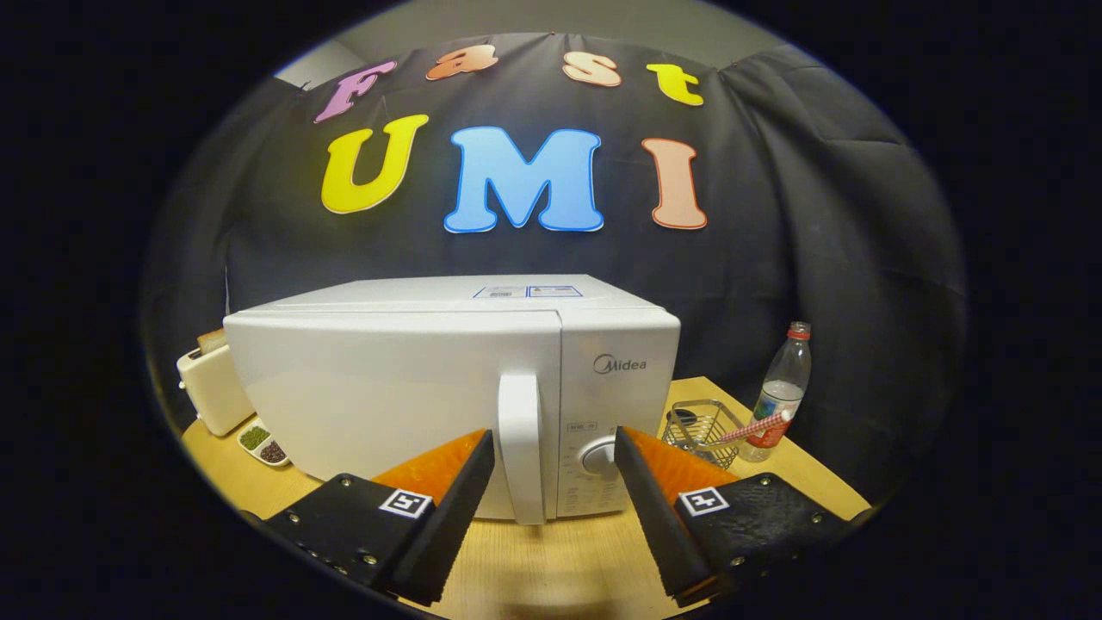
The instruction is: Open the microwave, put the food inside, and close the microwave door.
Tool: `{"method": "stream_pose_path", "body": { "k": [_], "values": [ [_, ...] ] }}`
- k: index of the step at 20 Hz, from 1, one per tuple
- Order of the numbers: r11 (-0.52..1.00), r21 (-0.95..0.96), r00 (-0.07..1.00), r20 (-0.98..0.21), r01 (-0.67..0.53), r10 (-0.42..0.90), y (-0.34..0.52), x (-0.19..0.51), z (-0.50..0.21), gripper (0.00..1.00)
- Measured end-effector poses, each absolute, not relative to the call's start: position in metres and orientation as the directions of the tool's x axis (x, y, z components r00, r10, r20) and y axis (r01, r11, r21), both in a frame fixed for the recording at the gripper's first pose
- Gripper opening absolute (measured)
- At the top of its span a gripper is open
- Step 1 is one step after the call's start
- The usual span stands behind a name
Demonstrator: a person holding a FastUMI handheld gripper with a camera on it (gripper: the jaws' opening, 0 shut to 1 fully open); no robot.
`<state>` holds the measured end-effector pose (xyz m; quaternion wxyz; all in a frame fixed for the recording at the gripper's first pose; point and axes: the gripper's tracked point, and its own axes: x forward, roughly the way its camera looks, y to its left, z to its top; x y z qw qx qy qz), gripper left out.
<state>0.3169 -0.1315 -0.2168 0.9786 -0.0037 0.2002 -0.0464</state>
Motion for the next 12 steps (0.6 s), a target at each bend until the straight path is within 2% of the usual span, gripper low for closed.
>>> {"method": "stream_pose_path", "body": {
  "k": [1,2,3,5,7,9,10,11,12],
  "values": [
    [0.997,-0.023,0.914,-0.398,0.073,-0.077,-0.13,0.319,-0.221,0.88],
    [0.998,-0.027,0.913,-0.402,0.061,-0.066,-0.127,0.322,-0.223,0.79],
    [0.999,-0.029,0.913,-0.405,0.044,-0.052,-0.125,0.323,-0.226,0.77],
    [1.0,-0.018,0.915,-0.404,0.004,-0.011,-0.115,0.327,-0.225,0.64],
    [0.999,-0.033,0.909,-0.417,-0.019,0.004,-0.111,0.327,-0.225,0.38],
    [0.999,-0.036,0.905,-0.425,-0.008,-0.008,-0.116,0.329,-0.227,0.36],
    [1.0,-0.023,0.903,-0.429,0.001,-0.01,-0.115,0.33,-0.228,0.27],
    [1.0,-0.018,0.903,-0.429,0.002,-0.009,-0.113,0.329,-0.227,0.25],
    [0.999,-0.035,0.901,-0.433,0.005,-0.02,-0.113,0.33,-0.226,0.18]
  ]
}}
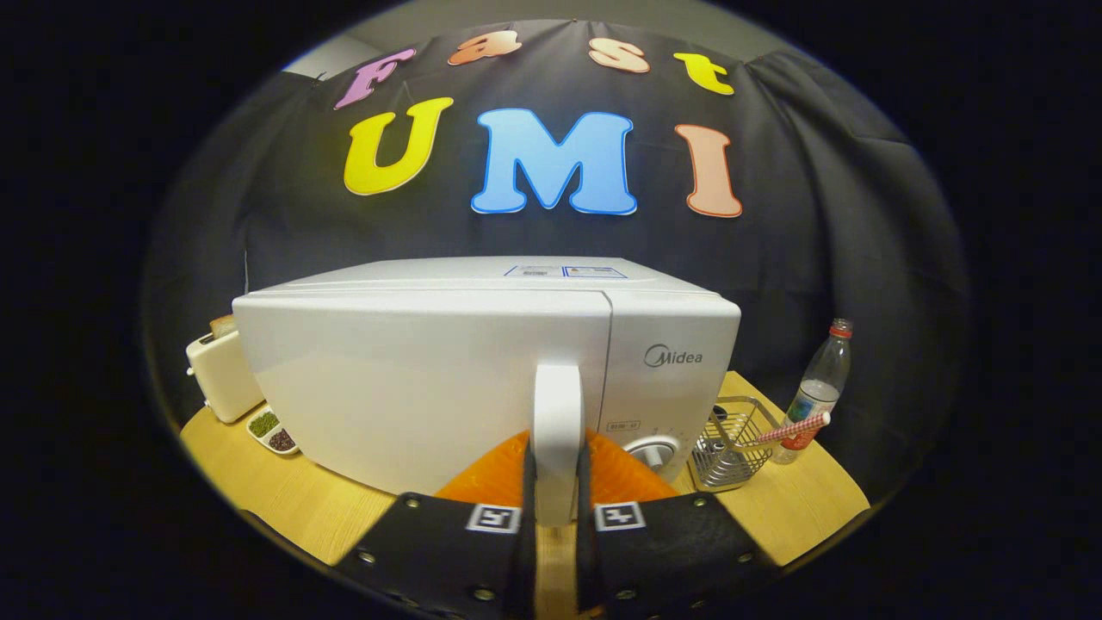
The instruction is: Open the microwave, put the food inside, and close the microwave door.
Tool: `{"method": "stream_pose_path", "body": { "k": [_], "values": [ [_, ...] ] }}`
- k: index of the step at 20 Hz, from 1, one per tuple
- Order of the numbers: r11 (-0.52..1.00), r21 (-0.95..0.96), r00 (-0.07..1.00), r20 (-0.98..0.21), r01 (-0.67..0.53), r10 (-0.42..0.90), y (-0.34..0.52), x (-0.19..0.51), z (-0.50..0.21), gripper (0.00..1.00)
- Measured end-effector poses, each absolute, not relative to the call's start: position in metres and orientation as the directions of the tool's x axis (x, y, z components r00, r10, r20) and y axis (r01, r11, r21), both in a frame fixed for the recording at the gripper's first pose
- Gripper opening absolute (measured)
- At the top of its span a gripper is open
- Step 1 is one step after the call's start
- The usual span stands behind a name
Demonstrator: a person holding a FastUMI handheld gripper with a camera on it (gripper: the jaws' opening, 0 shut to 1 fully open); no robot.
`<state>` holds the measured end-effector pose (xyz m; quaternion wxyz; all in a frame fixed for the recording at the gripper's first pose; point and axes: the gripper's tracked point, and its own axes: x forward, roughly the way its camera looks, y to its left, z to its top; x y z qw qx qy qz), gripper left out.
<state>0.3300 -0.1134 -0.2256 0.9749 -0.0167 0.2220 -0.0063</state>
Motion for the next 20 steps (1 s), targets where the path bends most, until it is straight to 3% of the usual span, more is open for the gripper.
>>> {"method": "stream_pose_path", "body": {
  "k": [4,9,13,14,16,20],
  "values": [
    [0.999,-0.052,0.894,-0.447,0.009,-0.031,-0.109,0.316,-0.223,0.05],
    [0.998,-0.04,0.898,-0.435,0.055,-0.067,-0.097,0.269,-0.218,0.05],
    [0.994,-0.049,0.874,-0.474,0.093,-0.105,-0.082,0.232,-0.213,0.07],
    [0.994,-0.038,0.874,-0.474,0.105,-0.11,-0.077,0.221,-0.21,0.13],
    [0.993,-0.028,0.873,-0.473,0.118,-0.117,-0.065,0.203,-0.207,0.18],
    [0.992,-0.038,0.875,-0.469,0.116,-0.121,-0.038,0.17,-0.203,0.2]
  ]
}}
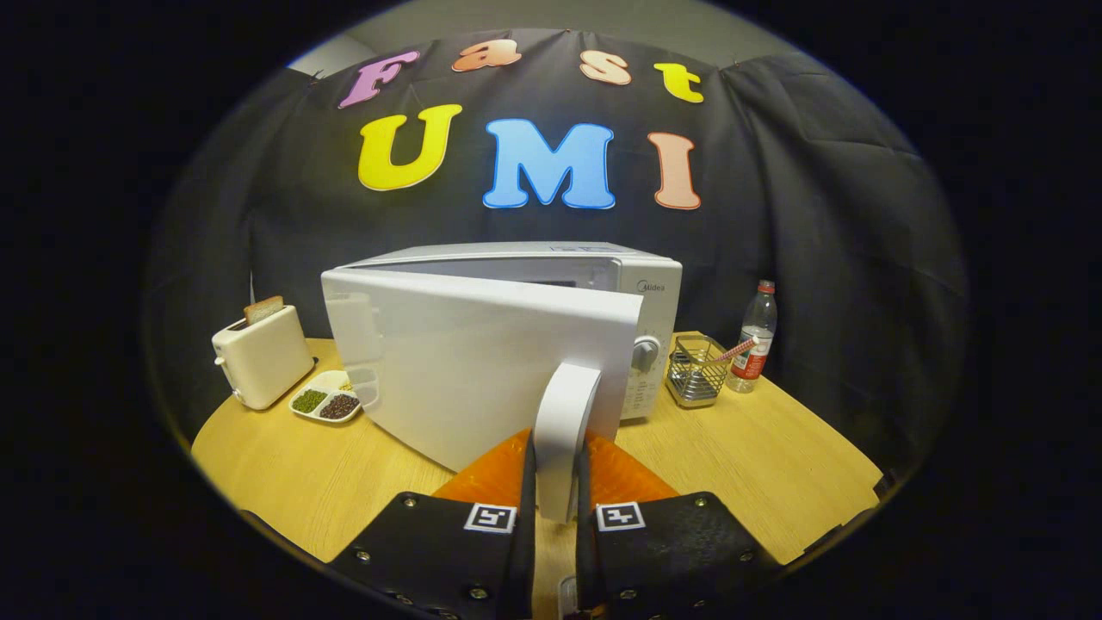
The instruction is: Open the microwave, put the food inside, and close the microwave door.
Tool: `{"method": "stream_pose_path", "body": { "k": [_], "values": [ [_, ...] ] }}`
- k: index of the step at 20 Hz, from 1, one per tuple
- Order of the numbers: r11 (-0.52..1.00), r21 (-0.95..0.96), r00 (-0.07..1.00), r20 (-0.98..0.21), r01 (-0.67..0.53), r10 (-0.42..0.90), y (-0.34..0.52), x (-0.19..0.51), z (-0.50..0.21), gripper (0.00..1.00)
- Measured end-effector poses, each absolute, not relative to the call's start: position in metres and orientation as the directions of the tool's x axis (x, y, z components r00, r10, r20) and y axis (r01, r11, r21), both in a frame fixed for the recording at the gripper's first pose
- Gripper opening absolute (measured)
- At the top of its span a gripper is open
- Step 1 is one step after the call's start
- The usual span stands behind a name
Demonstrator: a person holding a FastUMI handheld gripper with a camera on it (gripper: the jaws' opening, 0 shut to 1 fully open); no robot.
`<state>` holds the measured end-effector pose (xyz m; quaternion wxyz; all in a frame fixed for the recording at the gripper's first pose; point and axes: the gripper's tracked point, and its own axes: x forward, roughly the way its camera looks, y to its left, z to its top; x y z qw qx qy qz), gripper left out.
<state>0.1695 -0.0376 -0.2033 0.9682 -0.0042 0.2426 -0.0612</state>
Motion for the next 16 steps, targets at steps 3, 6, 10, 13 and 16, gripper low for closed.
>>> {"method": "stream_pose_path", "body": {
  "k": [3,6,10,13,16],
  "values": [
    [0.995,-0.055,0.871,-0.482,0.086,-0.102,-0.015,0.146,-0.201,0.2],
    [0.996,-0.075,0.872,-0.485,0.039,-0.07,0.012,0.124,-0.197,0.2],
    [0.995,-0.094,0.872,-0.489,-0.031,-0.019,0.052,0.098,-0.197,0.22],
    [0.99,-0.096,0.865,-0.499,-0.103,0.042,0.086,0.08,-0.201,0.22],
    [0.982,-0.087,0.85,-0.517,-0.167,0.099,0.12,0.064,-0.207,0.22]
  ]
}}
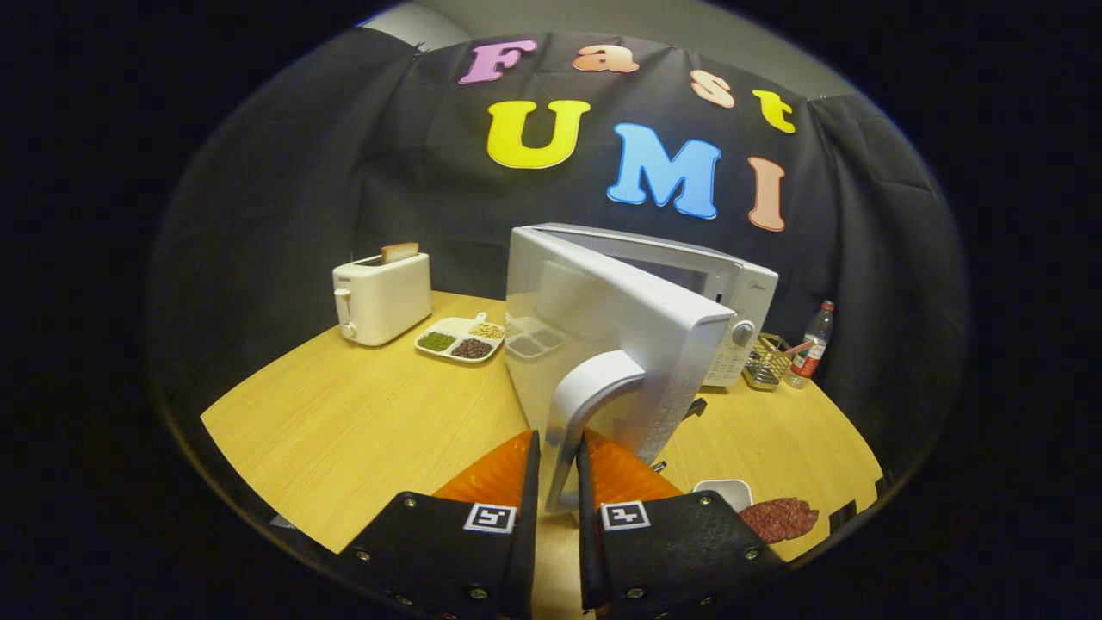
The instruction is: Open the microwave, put the food inside, and close the microwave door.
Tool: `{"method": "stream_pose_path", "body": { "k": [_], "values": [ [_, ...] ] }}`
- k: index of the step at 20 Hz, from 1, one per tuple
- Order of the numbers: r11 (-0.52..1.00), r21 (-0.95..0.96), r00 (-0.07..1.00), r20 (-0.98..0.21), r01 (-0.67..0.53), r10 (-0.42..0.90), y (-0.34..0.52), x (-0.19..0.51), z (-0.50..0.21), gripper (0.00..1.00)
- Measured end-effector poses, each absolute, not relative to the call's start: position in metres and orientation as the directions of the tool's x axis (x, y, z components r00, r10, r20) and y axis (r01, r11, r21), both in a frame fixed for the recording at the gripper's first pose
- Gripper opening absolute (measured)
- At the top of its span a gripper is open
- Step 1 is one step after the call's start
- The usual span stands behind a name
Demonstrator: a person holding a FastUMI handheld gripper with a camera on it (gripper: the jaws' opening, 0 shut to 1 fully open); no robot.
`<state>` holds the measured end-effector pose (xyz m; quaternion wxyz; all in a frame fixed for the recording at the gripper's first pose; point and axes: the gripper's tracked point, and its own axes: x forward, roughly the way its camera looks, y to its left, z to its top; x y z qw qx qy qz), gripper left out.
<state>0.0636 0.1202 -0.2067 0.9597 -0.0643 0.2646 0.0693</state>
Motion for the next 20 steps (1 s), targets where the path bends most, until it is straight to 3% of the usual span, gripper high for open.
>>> {"method": "stream_pose_path", "body": {
  "k": [5,9,11,15,18,20],
  "values": [
    [0.963,-0.075,0.832,-0.525,-0.257,0.181,0.175,0.053,-0.209,0.22],
    [0.965,-0.115,0.836,-0.531,-0.234,0.14,0.192,0.048,-0.209,0.21],
    [0.968,-0.125,0.836,-0.537,-0.216,0.117,0.201,0.047,-0.208,0.28],
    [0.963,-0.131,0.827,-0.547,-0.237,0.129,0.217,0.04,-0.207,0.3],
    [0.955,-0.121,0.821,-0.546,-0.272,0.165,0.226,0.03,-0.204,0.56],
    [0.945,-0.084,0.801,-0.557,-0.315,0.217,0.238,0.026,-0.206,0.56]
  ]
}}
